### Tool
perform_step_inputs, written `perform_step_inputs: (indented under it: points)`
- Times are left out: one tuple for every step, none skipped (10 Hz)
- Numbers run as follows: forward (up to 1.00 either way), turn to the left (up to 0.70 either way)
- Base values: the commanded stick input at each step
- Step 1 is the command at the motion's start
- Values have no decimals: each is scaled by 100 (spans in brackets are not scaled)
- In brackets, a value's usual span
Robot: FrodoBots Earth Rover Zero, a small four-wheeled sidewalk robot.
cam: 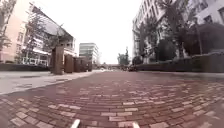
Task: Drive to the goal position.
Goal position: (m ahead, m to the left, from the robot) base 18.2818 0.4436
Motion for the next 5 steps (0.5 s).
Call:
perform_step_inputs:
  points:
    - [70,0]
    - [70,0]
    - [70,0]
    - [70,0]
    - [70,0]
